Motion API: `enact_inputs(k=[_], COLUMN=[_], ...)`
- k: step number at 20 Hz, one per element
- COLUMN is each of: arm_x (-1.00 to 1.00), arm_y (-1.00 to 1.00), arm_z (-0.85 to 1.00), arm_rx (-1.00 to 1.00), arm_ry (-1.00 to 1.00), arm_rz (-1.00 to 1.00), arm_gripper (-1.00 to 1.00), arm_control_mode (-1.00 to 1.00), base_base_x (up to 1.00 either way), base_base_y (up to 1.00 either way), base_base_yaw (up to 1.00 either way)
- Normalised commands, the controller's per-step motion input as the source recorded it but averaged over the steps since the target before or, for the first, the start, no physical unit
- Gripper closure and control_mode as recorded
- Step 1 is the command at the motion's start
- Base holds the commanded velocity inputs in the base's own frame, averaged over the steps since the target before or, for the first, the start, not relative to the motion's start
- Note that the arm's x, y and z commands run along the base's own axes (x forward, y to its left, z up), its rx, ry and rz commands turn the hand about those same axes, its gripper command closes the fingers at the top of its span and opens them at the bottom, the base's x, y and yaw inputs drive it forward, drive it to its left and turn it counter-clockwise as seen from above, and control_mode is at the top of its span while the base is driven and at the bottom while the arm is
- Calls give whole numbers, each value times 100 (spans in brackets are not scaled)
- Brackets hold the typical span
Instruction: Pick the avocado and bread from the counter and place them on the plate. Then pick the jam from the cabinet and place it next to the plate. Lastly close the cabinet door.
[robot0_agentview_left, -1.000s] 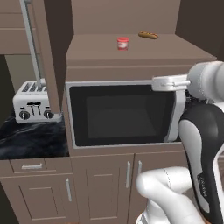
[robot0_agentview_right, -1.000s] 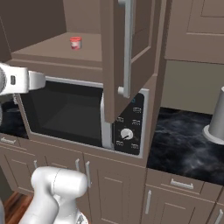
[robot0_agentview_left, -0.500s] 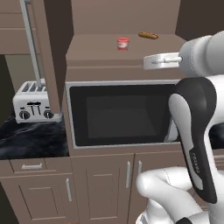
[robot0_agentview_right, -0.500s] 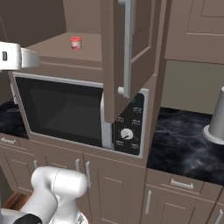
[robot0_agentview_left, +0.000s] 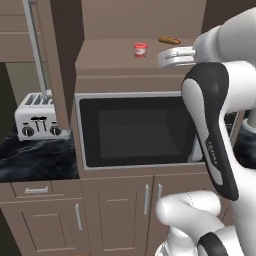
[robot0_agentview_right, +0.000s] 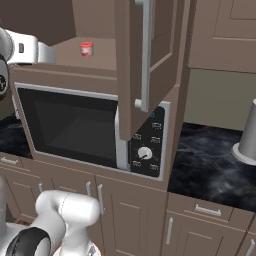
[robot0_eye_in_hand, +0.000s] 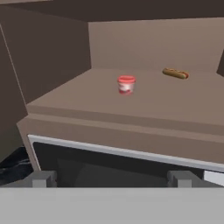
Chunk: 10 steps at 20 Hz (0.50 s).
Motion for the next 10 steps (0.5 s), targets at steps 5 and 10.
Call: enact_inputs(k=[5,10], arm_x=[37,35], arm_y=[-12,-14], arm_z=[0,-2], arm_rx=[-2,-2], arm_ry=[3,0], arm_rz=[-1,-1], arm_gripper=[-100,-100], arm_control_mode=[-100,-100], base_base_x=[0,0], base_base_y=[0,0], base_base_yaw=[0,0])
